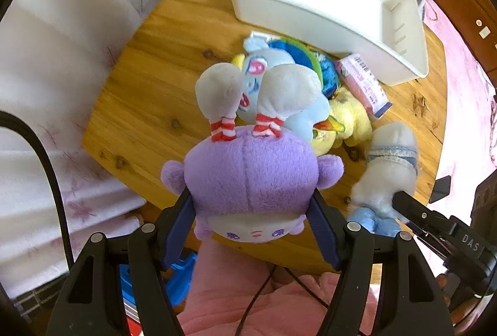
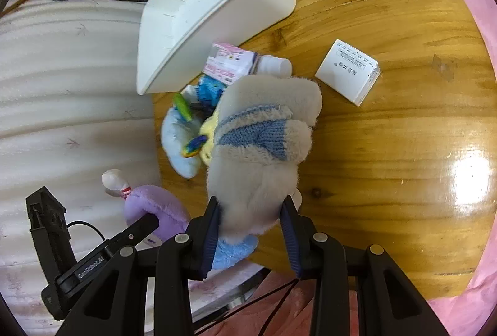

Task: Organize objects
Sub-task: 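Lift the purple plush with the left tool while the right tool lifts the white plush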

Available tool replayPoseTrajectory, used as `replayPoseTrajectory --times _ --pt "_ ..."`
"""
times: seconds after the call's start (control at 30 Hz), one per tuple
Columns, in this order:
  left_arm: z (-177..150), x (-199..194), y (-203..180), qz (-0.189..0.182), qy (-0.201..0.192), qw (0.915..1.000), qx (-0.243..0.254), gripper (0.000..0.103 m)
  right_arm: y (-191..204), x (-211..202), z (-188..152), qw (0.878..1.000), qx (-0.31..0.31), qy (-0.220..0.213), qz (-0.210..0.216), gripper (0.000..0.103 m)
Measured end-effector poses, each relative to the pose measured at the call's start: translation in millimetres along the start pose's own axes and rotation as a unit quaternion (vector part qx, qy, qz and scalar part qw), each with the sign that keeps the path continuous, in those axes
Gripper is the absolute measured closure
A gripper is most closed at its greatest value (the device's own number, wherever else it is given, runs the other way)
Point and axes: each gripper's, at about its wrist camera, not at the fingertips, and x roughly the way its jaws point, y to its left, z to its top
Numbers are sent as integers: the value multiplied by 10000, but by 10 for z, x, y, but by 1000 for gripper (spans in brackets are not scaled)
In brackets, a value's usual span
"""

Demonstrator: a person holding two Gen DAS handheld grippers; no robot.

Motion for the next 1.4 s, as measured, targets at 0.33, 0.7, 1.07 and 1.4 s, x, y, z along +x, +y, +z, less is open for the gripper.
replayPoseTrajectory --times 0.33,0.7,1.07,1.4 --pt "74 -359 72 -39 -731 9970 267 30 327 110 -43 9974 -326 -428 479 65" --pt "349 -915 -49 -303 -1645 9835 685 30 556 -258 5 9903 -697 -1089 511 65" --pt "757 -954 -245 -570 -2216 9665 1162 30 824 -362 243 9763 -1020 -1815 599 65" --pt "1126 -936 -289 -1110 -2755 9448 1381 29 996 -117 623 9691 -969 -2125 797 65"
